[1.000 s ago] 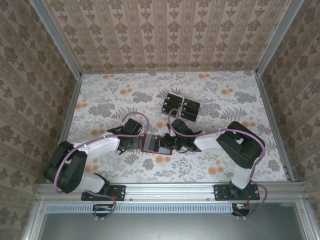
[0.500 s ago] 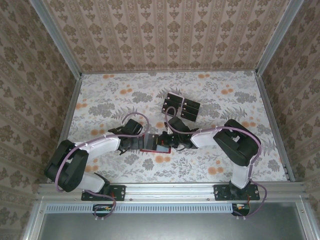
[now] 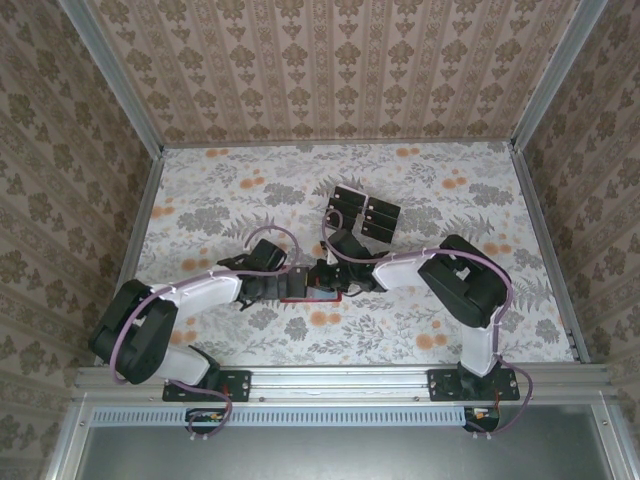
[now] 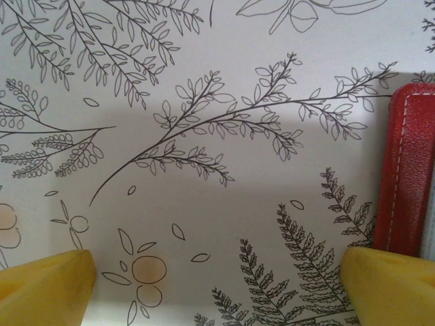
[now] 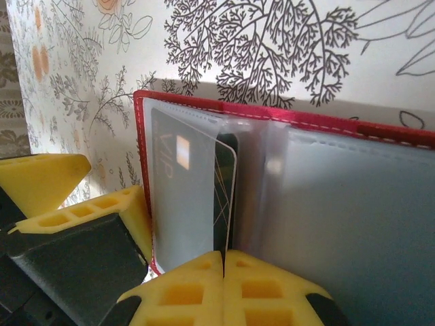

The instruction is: Put the credit cards into the card holder

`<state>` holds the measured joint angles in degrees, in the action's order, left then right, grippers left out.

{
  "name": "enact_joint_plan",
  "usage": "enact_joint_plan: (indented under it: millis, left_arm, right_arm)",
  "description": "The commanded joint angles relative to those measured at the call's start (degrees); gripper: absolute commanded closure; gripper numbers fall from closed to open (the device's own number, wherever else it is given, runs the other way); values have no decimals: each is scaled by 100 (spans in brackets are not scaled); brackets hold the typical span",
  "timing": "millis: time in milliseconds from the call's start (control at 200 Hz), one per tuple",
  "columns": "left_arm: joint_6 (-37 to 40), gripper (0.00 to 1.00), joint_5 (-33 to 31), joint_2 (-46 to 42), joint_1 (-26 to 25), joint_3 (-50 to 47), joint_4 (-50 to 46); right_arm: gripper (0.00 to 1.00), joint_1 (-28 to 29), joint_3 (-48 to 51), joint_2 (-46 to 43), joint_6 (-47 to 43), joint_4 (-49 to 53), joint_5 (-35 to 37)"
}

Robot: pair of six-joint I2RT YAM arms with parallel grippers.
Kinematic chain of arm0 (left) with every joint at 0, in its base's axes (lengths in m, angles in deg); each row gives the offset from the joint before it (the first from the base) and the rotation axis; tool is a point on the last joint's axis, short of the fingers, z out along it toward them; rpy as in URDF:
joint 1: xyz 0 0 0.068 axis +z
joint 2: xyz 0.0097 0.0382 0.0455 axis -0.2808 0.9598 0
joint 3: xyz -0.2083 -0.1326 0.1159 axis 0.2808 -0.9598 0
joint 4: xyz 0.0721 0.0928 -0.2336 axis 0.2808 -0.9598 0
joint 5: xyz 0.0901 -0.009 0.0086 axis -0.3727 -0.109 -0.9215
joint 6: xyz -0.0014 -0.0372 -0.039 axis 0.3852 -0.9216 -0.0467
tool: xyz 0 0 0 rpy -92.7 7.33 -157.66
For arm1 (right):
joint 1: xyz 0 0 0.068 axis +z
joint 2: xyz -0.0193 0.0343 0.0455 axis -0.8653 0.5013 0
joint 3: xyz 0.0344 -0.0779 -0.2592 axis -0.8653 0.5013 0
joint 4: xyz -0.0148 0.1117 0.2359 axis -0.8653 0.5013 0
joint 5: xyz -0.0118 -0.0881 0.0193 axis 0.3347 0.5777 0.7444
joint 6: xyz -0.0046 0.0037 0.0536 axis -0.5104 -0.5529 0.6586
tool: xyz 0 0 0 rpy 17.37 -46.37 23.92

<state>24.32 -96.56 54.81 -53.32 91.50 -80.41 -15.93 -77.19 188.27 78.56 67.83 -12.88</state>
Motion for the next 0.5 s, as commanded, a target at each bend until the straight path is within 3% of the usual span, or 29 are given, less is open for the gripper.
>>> enact_joint_plan:
  millis: [0,115,215,495]
  left_arm:
    - [-84,0,131,68,-67,-112,-129]
    - [-106,0,130,-121,-52,-46,-233]
    - [-119,0,90,-400,41,43,-358]
    - [-14,0,86,-581,522,232,-496]
  right_arm:
    - [90,30,-209,32,-276,427,-83]
    - [72,-36,-208,-226,-458,711,-1]
    - [64,-98,-179,-527,-615,929,84]
    - [61,-137,-329,-895,-900,1493,362]
